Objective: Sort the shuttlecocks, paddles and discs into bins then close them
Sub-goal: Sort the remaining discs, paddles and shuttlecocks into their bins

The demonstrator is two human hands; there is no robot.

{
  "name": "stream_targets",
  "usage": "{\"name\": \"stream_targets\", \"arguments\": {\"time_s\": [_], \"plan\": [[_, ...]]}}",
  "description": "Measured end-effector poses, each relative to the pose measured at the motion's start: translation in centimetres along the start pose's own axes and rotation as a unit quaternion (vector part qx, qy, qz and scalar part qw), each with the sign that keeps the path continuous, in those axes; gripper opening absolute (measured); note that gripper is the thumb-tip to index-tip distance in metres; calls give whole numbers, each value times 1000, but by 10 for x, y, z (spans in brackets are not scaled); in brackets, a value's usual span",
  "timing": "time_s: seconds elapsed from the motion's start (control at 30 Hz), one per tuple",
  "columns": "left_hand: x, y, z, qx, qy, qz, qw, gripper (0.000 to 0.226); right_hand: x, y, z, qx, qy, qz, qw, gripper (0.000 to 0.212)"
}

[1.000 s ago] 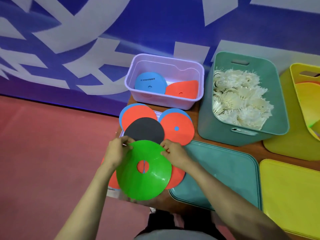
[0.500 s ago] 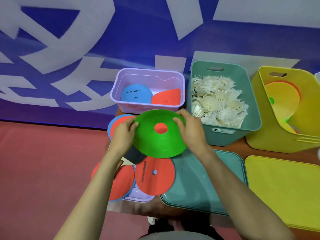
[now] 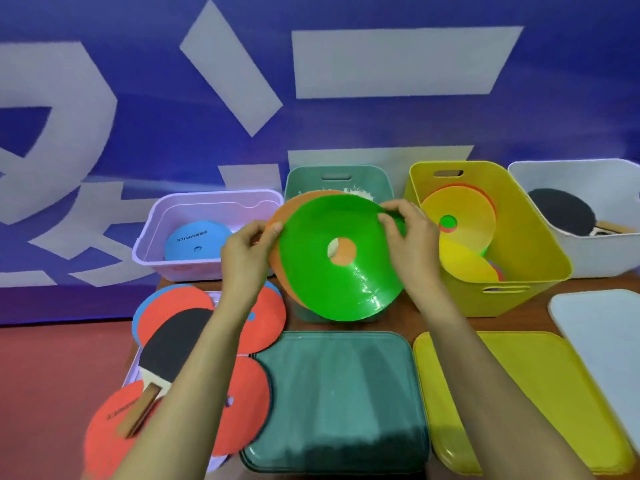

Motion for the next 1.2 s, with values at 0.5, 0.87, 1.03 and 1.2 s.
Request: {"name": "stream_targets", "arguments": {"time_s": [0.5,0.87,1.03,1.2], "plan": [[237,-12,-56,-2,-170,233,958,36,-157,-148,-148,135,-45,-135,981,8],[345,-19,-61,34,-412,442,796,29,-131,-213,-195,119,68,-5,991,16],[364,-20,-51,16,-447,480,755,30,-105,-226,-221,84,123,72,986,16],[372,-19,-36,2,-449,504,738,45,-89,-227,-237,60,262,169,948,24]]}}
Point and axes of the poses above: each hand's wrist, its own y-axis away from the middle knuckle, its own x-axis out of the palm, z = x × y, the point moved 2 cm from there along -y, towards the middle knuckle, and after that the axes turned 12 degrees about x, right-handed, at the moved point
